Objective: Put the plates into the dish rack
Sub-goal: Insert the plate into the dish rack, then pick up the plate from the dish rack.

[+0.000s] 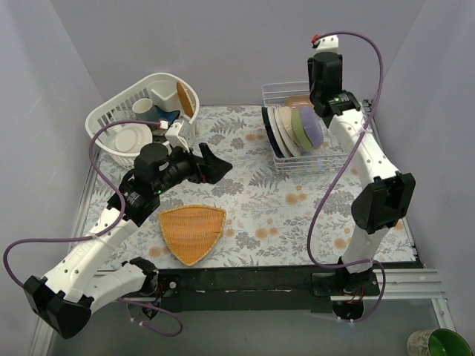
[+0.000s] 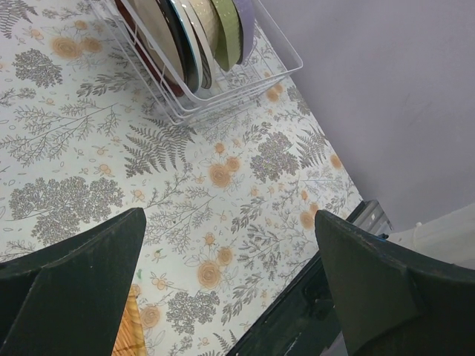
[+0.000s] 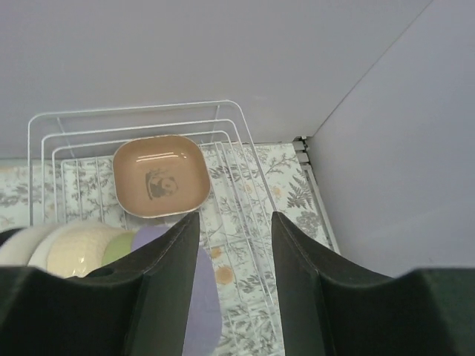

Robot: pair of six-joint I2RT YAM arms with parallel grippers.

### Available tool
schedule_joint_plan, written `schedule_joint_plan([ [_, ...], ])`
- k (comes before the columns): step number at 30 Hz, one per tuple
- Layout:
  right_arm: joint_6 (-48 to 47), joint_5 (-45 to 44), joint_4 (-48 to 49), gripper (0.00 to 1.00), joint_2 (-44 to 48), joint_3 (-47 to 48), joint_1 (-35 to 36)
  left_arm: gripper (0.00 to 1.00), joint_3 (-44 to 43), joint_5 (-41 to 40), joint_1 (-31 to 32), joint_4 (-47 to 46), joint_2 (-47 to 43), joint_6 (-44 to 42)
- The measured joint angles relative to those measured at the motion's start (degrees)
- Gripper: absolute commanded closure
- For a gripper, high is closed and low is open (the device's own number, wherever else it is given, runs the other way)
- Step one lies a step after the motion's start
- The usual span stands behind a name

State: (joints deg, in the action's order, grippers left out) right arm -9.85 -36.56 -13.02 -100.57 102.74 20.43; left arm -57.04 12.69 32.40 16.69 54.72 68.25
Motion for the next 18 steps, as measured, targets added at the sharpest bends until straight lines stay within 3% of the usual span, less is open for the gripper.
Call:
schedule_joint_plan([
  [7,12.5,4.7,-12.9,0.49,-17.3,25.7,-6.2,0.02,0.0,0.0,0.0,0.0,1.9,0.2],
  [18,22.8,14.0,-15.3,0.52,-23.4,18.3,-12.6,0.02,-0.1,-0.3,0.0,0.1,2.8,0.3],
])
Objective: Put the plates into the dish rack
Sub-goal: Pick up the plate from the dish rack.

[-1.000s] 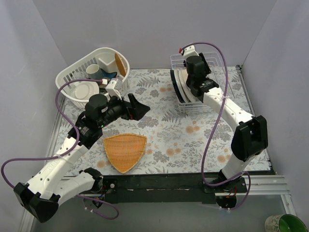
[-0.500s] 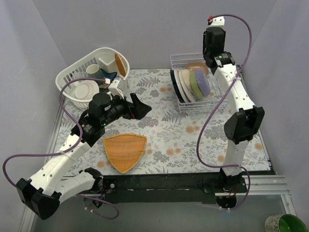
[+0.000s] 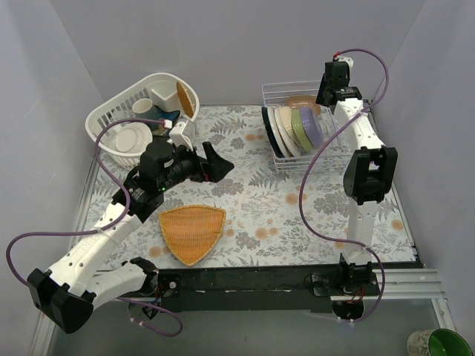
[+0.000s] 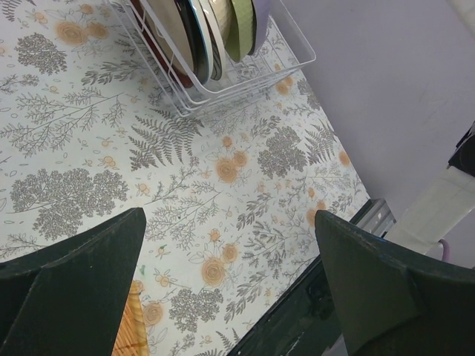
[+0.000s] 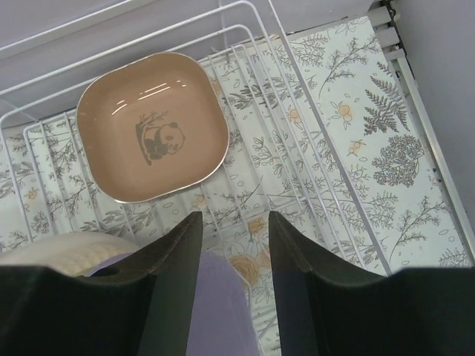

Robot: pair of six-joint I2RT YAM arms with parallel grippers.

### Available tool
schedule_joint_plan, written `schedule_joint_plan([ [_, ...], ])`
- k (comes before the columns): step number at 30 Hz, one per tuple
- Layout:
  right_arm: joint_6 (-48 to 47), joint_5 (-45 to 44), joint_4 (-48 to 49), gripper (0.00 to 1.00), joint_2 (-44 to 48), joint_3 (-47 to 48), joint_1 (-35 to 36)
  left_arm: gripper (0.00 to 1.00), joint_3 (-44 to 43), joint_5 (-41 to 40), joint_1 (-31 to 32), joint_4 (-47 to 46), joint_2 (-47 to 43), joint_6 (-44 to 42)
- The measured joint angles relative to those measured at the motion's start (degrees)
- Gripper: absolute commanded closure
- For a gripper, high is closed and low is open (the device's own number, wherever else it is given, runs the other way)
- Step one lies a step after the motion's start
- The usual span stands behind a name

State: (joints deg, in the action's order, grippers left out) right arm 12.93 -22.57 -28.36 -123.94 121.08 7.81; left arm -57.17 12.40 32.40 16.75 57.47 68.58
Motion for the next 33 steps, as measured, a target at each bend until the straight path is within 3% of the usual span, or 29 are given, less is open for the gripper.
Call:
schedule_joint_plan([
  [22,9.4,10.7,8.1,0.54,-10.3,0.2,-5.8,0.02,-1.9,-1.9,0.0,0.2,5.4,-0.2],
  [33,12.3,9.8,12.2,0.56,-10.4,0.2,-5.3,0.02,-1.9,-2.5,0.0,0.0,5.8,-0.2],
])
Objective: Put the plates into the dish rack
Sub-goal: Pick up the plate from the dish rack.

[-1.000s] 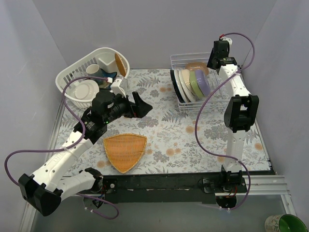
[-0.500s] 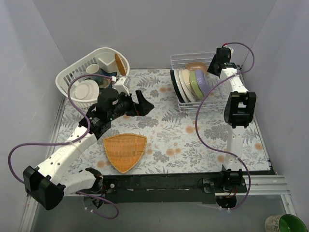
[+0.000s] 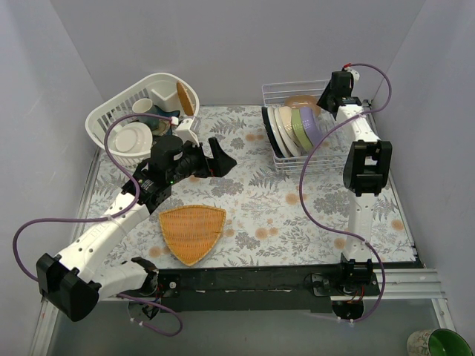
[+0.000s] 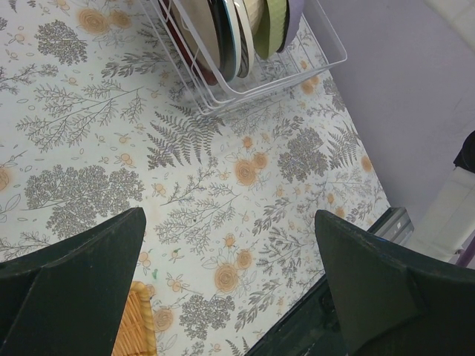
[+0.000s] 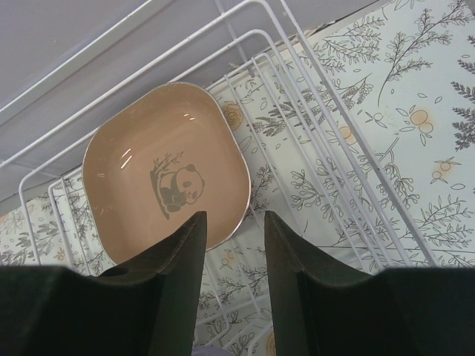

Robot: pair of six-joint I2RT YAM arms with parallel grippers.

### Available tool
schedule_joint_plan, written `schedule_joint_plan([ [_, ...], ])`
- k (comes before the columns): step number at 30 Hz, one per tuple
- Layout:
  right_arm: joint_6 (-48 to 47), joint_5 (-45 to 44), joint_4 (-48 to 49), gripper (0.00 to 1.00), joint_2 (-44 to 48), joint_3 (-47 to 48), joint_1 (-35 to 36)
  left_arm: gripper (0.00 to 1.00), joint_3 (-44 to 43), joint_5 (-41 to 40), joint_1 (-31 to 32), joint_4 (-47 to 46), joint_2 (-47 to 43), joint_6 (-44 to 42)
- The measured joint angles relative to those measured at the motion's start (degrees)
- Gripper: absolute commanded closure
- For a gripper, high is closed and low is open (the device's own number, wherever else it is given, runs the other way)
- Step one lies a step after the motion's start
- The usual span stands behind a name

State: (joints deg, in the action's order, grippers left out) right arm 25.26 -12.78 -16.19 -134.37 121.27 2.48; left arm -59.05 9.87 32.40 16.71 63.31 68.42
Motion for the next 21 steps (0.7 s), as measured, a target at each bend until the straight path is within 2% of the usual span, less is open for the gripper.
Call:
schedule_joint_plan([
  [21,0.1,-4.5,0.2,0.54,-3.5,4.6,2.7,0.02,0.1,0.0,0.0,0.0,0.0,0.0],
])
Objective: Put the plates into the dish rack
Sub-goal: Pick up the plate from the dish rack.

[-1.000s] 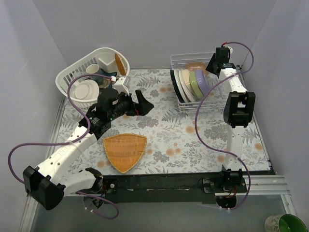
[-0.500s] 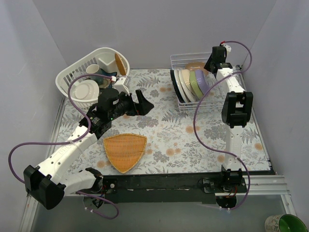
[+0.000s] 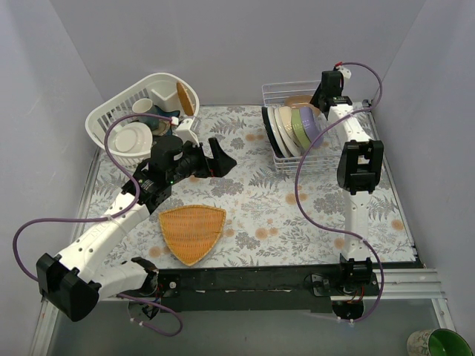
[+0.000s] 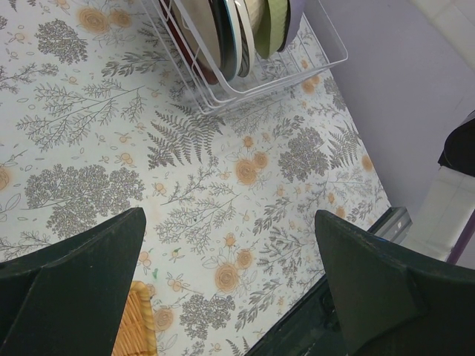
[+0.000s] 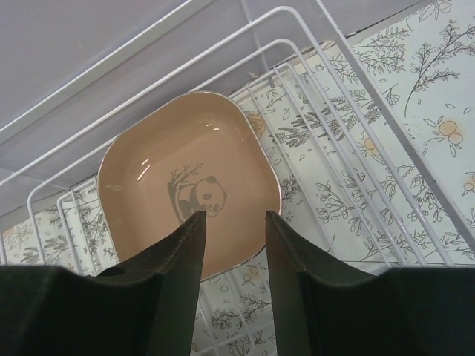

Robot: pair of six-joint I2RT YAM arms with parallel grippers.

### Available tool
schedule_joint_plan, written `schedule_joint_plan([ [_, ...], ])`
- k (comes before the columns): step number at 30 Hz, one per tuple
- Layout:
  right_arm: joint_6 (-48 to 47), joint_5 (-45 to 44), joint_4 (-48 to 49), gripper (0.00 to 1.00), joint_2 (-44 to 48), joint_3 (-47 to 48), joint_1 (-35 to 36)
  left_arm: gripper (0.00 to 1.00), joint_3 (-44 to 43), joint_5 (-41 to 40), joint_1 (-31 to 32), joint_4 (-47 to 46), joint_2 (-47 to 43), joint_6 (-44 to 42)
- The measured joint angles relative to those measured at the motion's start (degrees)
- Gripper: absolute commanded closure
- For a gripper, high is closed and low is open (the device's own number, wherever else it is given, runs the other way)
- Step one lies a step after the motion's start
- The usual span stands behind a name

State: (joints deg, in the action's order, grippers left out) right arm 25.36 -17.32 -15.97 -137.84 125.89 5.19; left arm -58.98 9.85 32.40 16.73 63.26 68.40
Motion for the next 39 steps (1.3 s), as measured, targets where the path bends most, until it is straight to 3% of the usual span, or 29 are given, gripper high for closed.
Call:
schedule_joint_plan([
  [39,6.6,3.3,4.7,0.55,-6.6,-2.1,-3.0,0.02,0.0,0.0,0.0,0.0,3.0,0.0],
])
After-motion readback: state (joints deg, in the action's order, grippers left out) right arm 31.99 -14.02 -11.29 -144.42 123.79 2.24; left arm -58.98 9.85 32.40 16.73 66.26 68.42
